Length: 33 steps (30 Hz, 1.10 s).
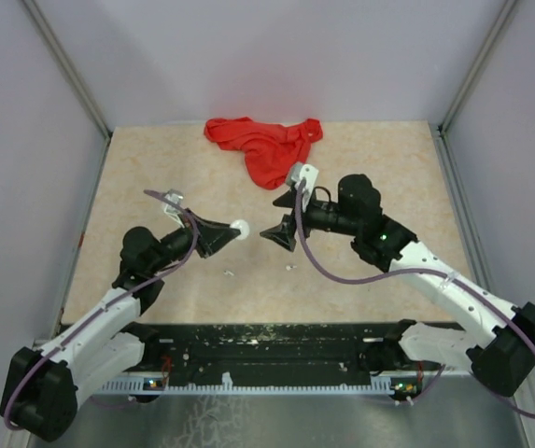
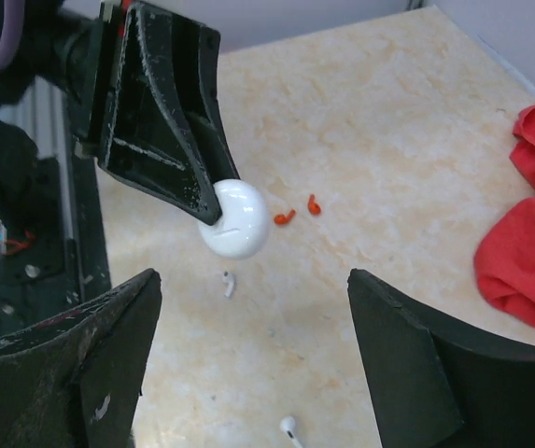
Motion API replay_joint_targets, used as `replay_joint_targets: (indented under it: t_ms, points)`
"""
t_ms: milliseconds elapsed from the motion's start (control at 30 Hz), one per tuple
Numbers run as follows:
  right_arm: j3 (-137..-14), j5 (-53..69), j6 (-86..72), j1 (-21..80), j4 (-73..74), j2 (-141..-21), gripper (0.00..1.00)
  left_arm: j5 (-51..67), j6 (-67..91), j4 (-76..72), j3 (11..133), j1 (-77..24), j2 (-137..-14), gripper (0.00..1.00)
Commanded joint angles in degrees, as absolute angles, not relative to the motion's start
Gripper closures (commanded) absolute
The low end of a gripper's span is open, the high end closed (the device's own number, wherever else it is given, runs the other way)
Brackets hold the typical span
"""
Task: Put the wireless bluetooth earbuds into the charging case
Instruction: Pick up the charging case at the center of the board.
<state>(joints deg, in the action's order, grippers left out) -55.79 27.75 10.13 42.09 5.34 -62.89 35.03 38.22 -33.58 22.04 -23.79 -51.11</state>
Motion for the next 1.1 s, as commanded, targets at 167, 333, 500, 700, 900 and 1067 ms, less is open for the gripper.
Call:
replay_joint_targets:
  t_ms: [167,333,500,700,900,1067]
  points:
    - [-49.48,36.71,-23.15,38.08,-25.70,-65.66,0.25,23.68,43.90,-62.47,16.75,-24.04,-49.12,0.99]
    - [-45.79,36.78,-34.08,38.12,-41.75,-69.01,0.29,24.58,47.94,-71.14,17.44,-24.18,-53.67,0.99]
    - [-45.73,37.63,-38.93,38.07,-48.10,-71.94,0.31,23.77,50.75,-77.37,17.44,-25.46,-56.78,0.99]
    - [-46.25,39.59,-42.89,38.21,-53.32,-75.26,0.37,23.15,51.05,-79.92,18.33,-27.61,-58.82,1.00]
    - [-46.90,42.21,-45.95,38.33,-57.88,-77.46,0.46,22.30,51.03,-81.56,18.72,-28.65,-59.65,1.00]
    - [-46.99,43.34,-46.78,38.41,-59.91,-78.14,0.54,22.39,51.96,-83.77,18.83,-29.17,-61.07,1.00]
